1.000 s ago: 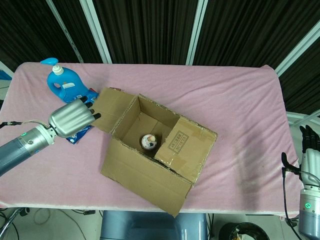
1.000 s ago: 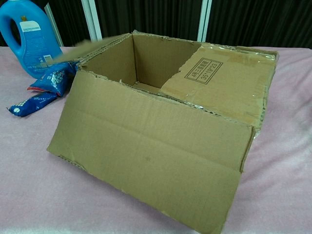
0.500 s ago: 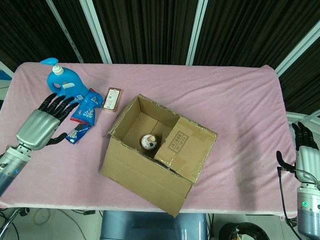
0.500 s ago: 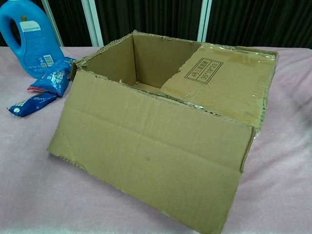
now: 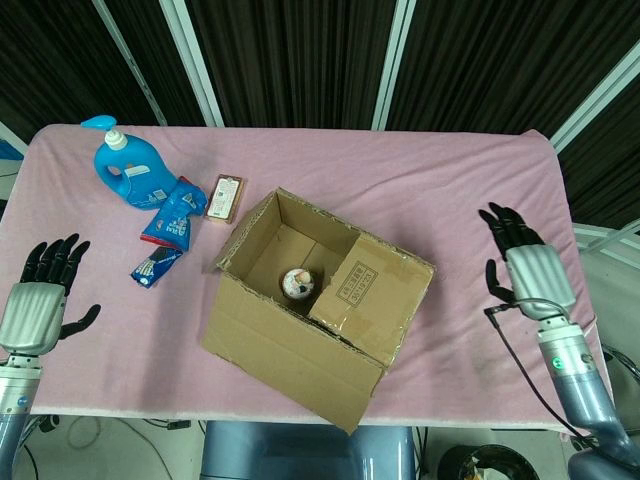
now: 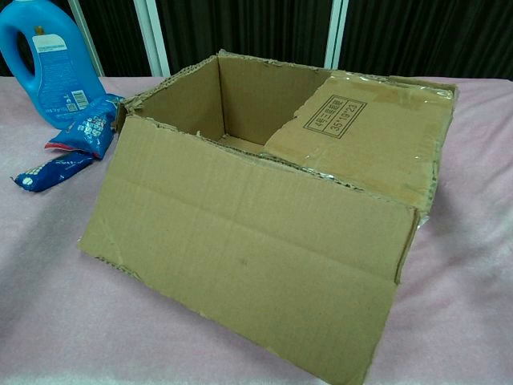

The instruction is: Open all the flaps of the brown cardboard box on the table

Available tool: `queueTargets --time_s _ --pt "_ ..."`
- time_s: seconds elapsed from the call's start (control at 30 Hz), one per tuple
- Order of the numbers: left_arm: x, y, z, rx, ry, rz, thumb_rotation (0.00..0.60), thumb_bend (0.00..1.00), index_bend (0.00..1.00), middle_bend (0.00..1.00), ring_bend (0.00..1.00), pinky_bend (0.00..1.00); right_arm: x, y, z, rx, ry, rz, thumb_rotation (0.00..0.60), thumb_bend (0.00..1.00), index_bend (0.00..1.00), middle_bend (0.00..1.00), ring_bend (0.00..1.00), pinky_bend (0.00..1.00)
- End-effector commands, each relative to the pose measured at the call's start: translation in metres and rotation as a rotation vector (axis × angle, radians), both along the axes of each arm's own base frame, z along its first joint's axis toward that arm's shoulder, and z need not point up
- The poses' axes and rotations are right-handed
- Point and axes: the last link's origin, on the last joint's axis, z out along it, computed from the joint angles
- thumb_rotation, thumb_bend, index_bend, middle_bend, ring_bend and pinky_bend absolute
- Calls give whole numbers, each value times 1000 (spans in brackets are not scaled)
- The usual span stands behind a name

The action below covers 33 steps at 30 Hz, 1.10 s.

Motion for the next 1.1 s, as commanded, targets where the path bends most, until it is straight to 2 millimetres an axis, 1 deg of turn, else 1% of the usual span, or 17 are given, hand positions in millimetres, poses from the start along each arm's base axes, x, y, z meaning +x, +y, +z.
queueTargets --time_s 0.03,0.07,0.13,0.17,0.27,0.33,0.47,0.57,0.7,0.83,0.97,1.1 --pt "-8 -5 -4 7 -33 4 600 217 0 0 0 0 52 -18 -8 103 46 127 600 1000 118 92 53 228" --pt "-9 -5 -4 8 -42 1 600 218 0 0 0 0 64 -23 -12 130 56 157 600 1000 135 105 64 228" --pt "-11 -4 -5 10 -60 -5 600 218 0 0 0 0 83 -30 -19 166 69 199 600 1000 168 129 86 229" --pt "-12 -4 -5 9 -70 -7 600 218 0 0 0 0 97 -33 -27 198 76 234 600 1000 177 137 93 229" --pt "-13 -4 -7 -1 -84 -8 600 219 0 0 0 0 126 -41 -48 271 92 296 600 1000 239 193 142 242" --pt "-14 -4 -8 -6 -87 -8 600 220 0 0 0 0 137 -44 -60 300 108 324 600 1000 299 250 192 272" --pt "-16 -2 -7 -5 -99 -2 600 220 0 0 0 0 155 -47 -90 378 134 359 600 1000 332 274 212 285" --pt "-18 -1 -6 -7 -105 6 600 220 0 0 0 0 163 -49 -109 433 146 364 600 1000 333 275 213 285" --pt "-19 0 -7 -11 -111 8 600 221 0 0 0 0 166 -51 -122 466 159 355 600 1000 348 289 213 285" --pt "-19 0 -7 -13 -117 9 600 233 0 0 0 0 167 -53 -130 482 172 353 600 1000 361 302 214 285" --pt "-19 1 -7 -13 -121 9 600 242 0 0 0 0 166 -57 -135 491 195 346 600 1000 394 330 222 285" --pt "-19 1 -7 -15 -124 11 600 242 0 0 0 0 163 -59 -137 493 232 345 600 1000 467 400 228 285"
